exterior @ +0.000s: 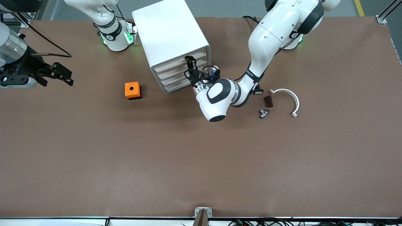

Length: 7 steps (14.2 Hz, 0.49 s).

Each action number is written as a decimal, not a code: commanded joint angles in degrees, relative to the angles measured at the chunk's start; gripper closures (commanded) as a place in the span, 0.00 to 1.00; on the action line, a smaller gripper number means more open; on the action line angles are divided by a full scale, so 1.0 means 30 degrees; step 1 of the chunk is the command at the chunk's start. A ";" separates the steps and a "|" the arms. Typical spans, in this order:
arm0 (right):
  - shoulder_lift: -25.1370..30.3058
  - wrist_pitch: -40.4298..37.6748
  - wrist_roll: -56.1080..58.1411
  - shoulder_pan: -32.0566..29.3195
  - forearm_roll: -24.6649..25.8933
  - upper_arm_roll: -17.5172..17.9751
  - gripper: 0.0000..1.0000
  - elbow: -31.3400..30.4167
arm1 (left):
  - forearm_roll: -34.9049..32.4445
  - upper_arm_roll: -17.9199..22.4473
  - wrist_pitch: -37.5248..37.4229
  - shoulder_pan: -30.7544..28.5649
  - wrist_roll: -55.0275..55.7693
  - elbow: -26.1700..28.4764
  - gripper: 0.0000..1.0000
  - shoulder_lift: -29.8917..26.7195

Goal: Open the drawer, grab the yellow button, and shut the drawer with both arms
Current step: 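Pull the drawer open with the left gripper while the right gripper approaches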

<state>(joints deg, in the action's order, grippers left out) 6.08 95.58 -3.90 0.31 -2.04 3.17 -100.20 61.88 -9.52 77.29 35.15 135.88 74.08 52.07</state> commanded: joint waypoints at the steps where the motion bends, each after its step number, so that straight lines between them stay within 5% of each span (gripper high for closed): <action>1: 0.0200 -0.0015 -0.0049 -0.0455 0.0037 0.0115 0.00 0.0295 | 0.0699 0.0156 0.0310 -0.0437 -0.0351 -0.0231 0.88 0.0337; 7: -0.1615 0.0130 0.0127 -0.0486 0.0155 0.0115 0.00 0.0734 | 0.1109 0.0185 0.0486 -0.1814 -0.0351 -0.0231 0.86 0.0747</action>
<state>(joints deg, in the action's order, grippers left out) 4.27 95.72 -3.88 -0.46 -1.98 3.12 -99.77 63.88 -9.33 77.57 31.16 135.81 74.15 52.93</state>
